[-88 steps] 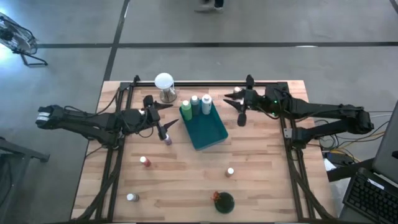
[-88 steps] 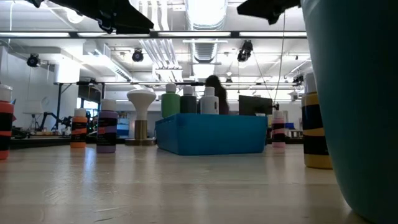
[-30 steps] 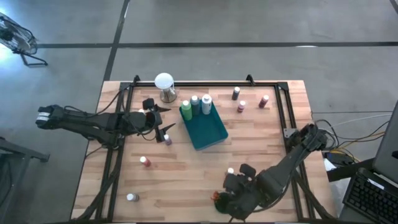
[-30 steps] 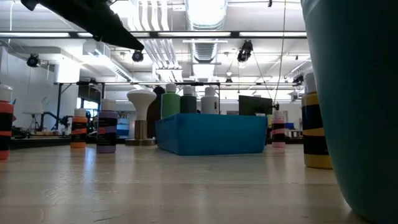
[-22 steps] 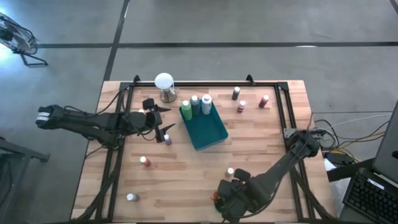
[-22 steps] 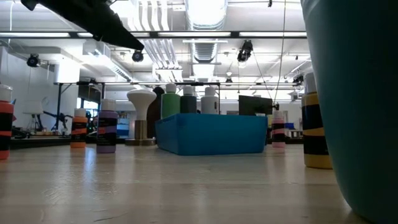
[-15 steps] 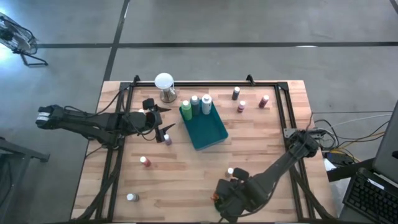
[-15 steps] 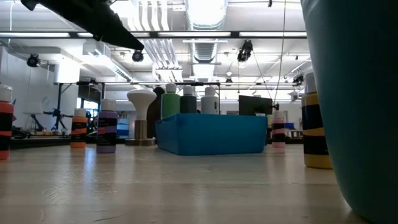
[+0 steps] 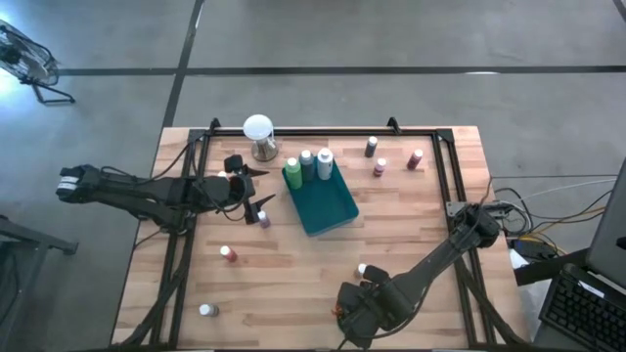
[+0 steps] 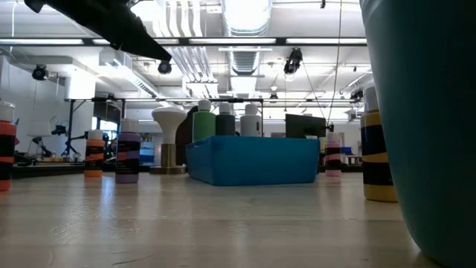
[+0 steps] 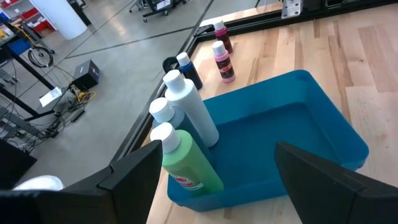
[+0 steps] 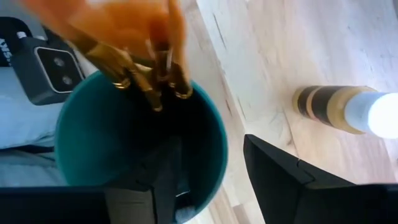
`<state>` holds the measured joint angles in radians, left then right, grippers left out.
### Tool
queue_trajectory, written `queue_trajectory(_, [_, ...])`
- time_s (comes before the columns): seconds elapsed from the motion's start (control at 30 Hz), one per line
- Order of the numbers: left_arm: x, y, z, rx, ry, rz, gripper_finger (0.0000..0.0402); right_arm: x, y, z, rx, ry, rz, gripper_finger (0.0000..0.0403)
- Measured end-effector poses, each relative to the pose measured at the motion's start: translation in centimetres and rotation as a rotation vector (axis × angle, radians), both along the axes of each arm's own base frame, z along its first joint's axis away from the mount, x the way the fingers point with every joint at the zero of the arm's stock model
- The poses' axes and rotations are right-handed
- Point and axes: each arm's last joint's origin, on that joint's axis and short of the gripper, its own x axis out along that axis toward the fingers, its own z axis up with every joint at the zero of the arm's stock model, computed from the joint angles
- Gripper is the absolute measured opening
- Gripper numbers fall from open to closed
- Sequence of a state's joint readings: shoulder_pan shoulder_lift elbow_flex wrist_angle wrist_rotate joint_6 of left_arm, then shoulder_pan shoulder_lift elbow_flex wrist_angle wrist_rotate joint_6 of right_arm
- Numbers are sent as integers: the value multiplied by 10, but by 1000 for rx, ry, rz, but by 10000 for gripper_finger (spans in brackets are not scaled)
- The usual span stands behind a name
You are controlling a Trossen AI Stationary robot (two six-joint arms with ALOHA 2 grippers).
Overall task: Pick & Place Paint Supplies
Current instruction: Move the green cup to the bottom right of the table
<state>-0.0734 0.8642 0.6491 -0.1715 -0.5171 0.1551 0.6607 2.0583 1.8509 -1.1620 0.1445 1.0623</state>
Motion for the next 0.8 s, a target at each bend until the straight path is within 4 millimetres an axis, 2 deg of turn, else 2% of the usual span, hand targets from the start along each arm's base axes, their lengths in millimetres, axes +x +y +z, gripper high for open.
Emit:
queue_trajectory(0.13, [0, 0, -1, 1, 11, 0, 314, 0, -5, -6, -2, 26, -7, 159])
queue_trajectory(0.27, [-1, 0, -1, 3, 18, 0, 314, 1, -9, -11, -14, 40, -7, 128])
queue_trajectory(0.53, [-1, 0, -2, 5, 26, -1, 314, 5, -16, -12, -26, 44, 11, 21])
queue_trajectory(0.8, [-1, 0, -2, 4, 26, -1, 314, -2, -15, -3, -24, 49, 1, 10])
